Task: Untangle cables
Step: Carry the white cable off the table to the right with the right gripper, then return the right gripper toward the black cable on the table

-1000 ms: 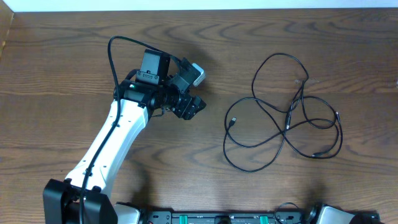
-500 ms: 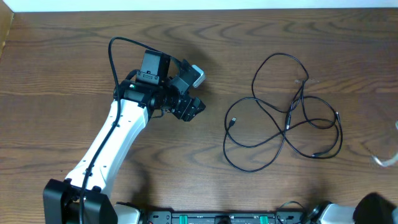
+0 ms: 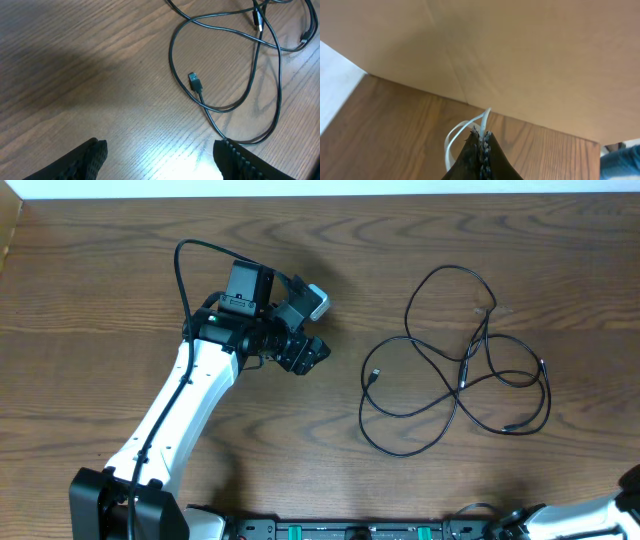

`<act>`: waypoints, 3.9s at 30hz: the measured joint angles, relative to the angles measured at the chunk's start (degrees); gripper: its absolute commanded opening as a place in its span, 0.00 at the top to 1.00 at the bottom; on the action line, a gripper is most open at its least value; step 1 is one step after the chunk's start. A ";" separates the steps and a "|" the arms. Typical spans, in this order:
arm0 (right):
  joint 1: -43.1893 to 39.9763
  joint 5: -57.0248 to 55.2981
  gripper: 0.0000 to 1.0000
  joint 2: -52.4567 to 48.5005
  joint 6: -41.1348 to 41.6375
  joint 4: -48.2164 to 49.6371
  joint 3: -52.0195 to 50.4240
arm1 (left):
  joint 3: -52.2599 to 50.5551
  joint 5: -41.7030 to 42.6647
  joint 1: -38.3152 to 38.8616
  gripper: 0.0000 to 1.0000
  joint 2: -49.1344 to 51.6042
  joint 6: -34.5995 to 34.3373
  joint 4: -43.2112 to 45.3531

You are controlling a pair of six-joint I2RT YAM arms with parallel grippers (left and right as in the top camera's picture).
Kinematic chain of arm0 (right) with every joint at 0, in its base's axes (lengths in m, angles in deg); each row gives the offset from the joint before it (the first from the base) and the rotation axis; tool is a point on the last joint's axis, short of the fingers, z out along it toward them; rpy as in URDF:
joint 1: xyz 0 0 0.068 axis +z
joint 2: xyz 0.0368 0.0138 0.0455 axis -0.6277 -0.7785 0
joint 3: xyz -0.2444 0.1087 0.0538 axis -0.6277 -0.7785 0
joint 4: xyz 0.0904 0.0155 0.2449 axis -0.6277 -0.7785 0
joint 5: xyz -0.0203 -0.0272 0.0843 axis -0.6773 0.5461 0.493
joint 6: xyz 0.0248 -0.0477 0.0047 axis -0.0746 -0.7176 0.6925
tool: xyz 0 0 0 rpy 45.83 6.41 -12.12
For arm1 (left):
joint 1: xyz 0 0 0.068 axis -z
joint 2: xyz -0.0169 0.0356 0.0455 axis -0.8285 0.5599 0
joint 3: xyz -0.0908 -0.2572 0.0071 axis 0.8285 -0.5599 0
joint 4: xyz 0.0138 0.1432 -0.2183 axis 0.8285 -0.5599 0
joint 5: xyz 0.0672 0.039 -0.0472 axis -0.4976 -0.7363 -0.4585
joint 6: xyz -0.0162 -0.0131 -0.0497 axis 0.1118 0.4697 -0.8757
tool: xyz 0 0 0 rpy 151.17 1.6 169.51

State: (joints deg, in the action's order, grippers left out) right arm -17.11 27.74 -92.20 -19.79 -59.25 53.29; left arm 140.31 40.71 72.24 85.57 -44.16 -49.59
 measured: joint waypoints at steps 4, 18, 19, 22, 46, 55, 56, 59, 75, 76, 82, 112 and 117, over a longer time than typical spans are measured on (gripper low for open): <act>-1.07 1.90 0.99 -3.82 0.00 -0.81 -0.02 | 0.00 0.00 0.00 0.27 0.00 0.00 0.00; -1.18 3.56 0.99 -14.69 0.11 -5.53 -0.02 | 0.00 0.00 0.00 0.27 0.00 0.00 0.02; -1.22 3.56 0.99 -15.41 0.13 -5.95 -0.02 | 0.00 0.00 0.00 0.27 0.00 0.00 0.02; -1.44 3.61 0.99 -17.49 0.22 -7.23 -0.02 | 0.00 0.00 0.00 0.27 0.00 0.00 0.02; -3.52 13.38 0.23 -27.80 0.13 -11.85 -0.11 | 0.00 0.00 0.00 0.26 0.00 0.00 0.57; 1.46 20.35 0.19 -21.29 1.70 -11.43 -0.39 | 0.00 -3.89 0.00 0.26 0.00 0.00 1.27; 2.19 20.55 0.19 -20.17 1.66 -11.47 -0.39 | 0.00 -4.24 0.00 0.26 0.00 0.00 1.40; 7.72 21.38 0.17 -13.94 0.50 -11.80 -0.39 | 0.00 -5.11 0.00 0.26 0.00 0.00 1.55; 51.34 0.04 0.01 -7.78 1.79 -23.56 -5.33 | 0.00 -10.32 0.00 0.26 0.63 0.00 1.66; 52.46 -0.70 0.01 -7.78 2.89 -23.56 -6.69 | 0.00 -10.32 0.00 0.26 1.03 0.00 1.68; 56.70 -2.08 0.01 -7.78 10.93 -22.86 -17.46 | 0.00 -10.45 0.00 0.27 3.91 0.00 1.73; 70.73 -6.43 0.01 -7.82 25.40 -8.24 -37.66 | 0.00 -10.51 0.00 0.27 5.49 0.00 1.60; 70.62 -6.34 0.98 -7.85 26.71 -0.70 -43.52 | 0.00 -10.51 0.00 0.27 5.49 0.00 1.51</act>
State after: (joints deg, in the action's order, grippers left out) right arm 53.51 21.40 -100.04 6.92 -59.95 9.77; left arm 140.31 30.19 72.24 91.05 -44.16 -48.08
